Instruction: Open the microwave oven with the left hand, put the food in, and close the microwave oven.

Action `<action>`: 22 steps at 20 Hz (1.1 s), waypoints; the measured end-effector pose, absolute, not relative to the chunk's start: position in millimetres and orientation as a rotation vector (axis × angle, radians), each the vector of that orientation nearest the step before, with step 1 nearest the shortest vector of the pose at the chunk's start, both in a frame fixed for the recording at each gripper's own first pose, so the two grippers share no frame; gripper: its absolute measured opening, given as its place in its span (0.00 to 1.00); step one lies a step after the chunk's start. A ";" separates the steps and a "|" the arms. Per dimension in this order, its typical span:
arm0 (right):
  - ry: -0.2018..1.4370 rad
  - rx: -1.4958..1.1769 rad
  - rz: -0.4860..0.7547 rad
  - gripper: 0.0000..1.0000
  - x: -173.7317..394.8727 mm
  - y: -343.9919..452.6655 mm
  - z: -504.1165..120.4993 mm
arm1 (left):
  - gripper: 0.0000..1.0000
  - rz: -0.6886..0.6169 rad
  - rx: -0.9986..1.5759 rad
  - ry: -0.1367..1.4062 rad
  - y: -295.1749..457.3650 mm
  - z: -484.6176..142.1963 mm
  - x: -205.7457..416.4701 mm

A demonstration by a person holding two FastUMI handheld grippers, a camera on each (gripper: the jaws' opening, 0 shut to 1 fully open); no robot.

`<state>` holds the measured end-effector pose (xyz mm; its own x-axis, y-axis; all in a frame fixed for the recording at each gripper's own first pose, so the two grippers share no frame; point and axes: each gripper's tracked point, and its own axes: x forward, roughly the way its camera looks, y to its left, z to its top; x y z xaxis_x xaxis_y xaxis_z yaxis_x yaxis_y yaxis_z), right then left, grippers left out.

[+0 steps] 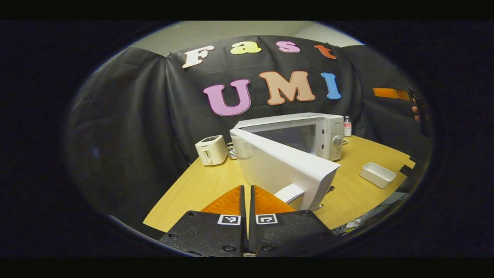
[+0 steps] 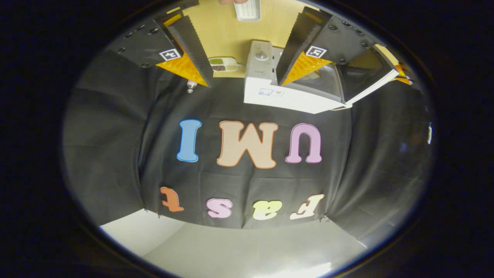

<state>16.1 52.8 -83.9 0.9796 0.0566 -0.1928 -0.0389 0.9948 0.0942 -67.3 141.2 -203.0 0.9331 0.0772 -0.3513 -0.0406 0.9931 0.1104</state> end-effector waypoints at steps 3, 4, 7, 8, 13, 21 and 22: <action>0.201 0.087 0.037 1.00 15.2 44.7 -84.5 | 0.00 0.024 0.108 0.366 126.2 -205.6 -58.1; 0.206 0.081 0.038 1.00 14.2 43.5 -84.8 | 0.00 0.012 0.106 0.367 121.3 -206.5 -54.0; 0.214 0.065 0.024 1.00 12.8 32.9 -87.0 | 0.00 -0.030 0.093 0.368 102.9 -208.5 -44.1; 0.214 0.066 0.017 0.94 12.2 29.7 -86.7 | 0.00 -0.040 0.095 0.364 97.9 -207.5 -39.1; 0.224 0.059 -0.005 0.94 11.3 15.3 -85.9 | 0.00 -0.083 0.080 0.364 70.7 -211.0 -19.1; 0.236 0.041 -0.024 0.94 8.9 0.1 -88.3 | 0.00 -0.116 0.069 0.359 42.1 -210.4 11.9; 0.235 0.039 -0.025 0.94 8.7 -2.0 -87.7 | 0.02 -0.117 0.067 0.358 39.6 -209.4 15.3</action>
